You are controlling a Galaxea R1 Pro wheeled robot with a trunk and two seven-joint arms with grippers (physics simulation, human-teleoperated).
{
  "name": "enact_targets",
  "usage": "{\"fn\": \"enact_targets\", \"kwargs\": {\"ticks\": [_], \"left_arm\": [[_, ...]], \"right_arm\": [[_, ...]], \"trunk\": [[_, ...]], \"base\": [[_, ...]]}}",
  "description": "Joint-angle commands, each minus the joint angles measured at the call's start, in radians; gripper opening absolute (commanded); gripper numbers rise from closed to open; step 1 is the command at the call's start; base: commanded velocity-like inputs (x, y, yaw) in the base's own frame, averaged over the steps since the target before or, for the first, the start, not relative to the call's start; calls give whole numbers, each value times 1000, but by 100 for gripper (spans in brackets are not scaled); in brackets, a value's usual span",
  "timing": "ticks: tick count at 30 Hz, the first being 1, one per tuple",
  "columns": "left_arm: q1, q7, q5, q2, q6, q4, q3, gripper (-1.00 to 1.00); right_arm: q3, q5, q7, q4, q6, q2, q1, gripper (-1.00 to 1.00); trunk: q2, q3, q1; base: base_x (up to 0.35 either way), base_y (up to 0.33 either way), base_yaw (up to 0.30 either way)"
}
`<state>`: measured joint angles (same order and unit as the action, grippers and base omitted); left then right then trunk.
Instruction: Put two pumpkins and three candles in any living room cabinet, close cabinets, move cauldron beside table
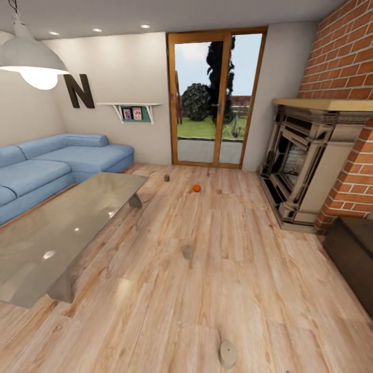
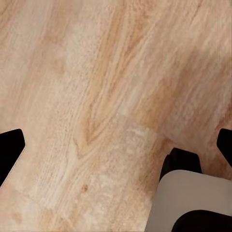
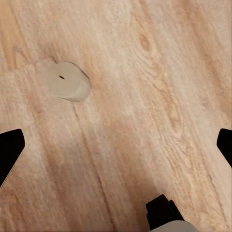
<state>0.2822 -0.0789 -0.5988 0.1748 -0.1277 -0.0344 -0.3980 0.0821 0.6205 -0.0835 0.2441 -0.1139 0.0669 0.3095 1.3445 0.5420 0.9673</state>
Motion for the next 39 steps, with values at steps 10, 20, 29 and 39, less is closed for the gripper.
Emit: {"fn": "enact_targets", "kwargs": {"ticks": [10,20,29,39], "left_arm": [[0,-3,-4,-3,-1,-1,-10,100],[0,-4,-4,-8,-2,-1,-12,100],[0,-4,-4,-8,-3,-5,-12,100],[1,7,-6,31,12,-111,-10,100]], "right_arm": [[13,8,-5,0,-4,-6,0,100],[13,8,-5,0,-3,-12,0,100],[13,8,-4,0,-4,-12,0,100],[16,7,-4,0,-4,-18,0,100]], "trunk": [[0,1,0],[0,1,0],[0,1,0],[0,1,0]], "base": [[182,133,0],[272,-50,0],[52,-12,0],[72,39,0]]}}
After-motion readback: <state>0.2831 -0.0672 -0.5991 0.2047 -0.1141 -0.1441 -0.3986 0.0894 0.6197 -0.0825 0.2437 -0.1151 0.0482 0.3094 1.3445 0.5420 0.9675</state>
